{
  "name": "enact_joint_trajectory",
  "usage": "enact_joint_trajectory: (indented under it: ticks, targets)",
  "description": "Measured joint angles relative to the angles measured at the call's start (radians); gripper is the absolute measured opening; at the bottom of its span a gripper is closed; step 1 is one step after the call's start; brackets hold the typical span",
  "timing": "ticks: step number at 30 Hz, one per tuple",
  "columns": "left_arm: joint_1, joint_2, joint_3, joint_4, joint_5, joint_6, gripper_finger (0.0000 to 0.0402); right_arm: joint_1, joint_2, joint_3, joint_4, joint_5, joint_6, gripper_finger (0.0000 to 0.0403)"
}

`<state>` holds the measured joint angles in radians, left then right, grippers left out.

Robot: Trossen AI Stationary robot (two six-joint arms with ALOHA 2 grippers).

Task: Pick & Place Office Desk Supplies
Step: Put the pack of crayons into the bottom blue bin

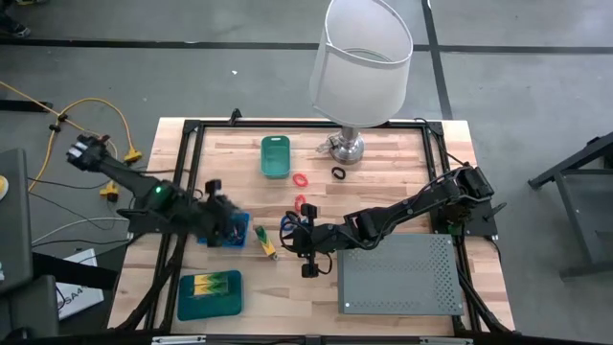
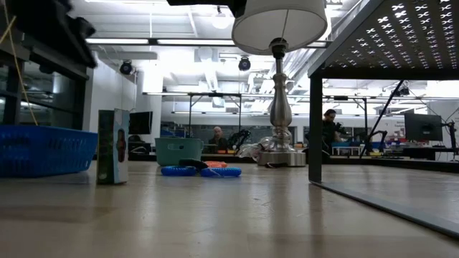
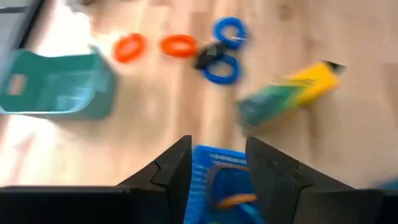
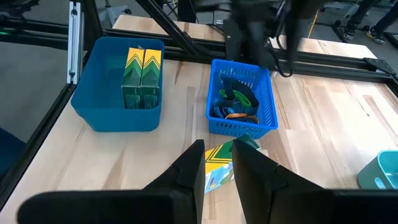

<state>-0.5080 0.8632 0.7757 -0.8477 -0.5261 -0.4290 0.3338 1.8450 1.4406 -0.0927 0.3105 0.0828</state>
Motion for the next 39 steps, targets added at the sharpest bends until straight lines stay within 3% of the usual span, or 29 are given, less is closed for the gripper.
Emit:
enact_joint_trajectory:
  ticks: [8,16,23,39]
  targets:
    - [0.289,0.003,0.0,0.093,-0.053,0.137,0.0144,0.0,0.0,0.0,0.0,0.0,0.0,0.0069]
    - [0.452,0.003,0.0,0.134,-0.049,0.197,0.0144,0.0,0.0,0.0,0.0,0.0,0.0,0.0069]
    - [0.501,0.003,0.0,0.161,-0.049,0.181,0.0143,0.0,0.0,0.0,0.0,0.0,0.0,0.0069]
    - [0.501,0.003,0.0,0.169,-0.05,0.193,0.0143,0.0,0.0,0.0,0.0,0.0,0.0,0.0069]
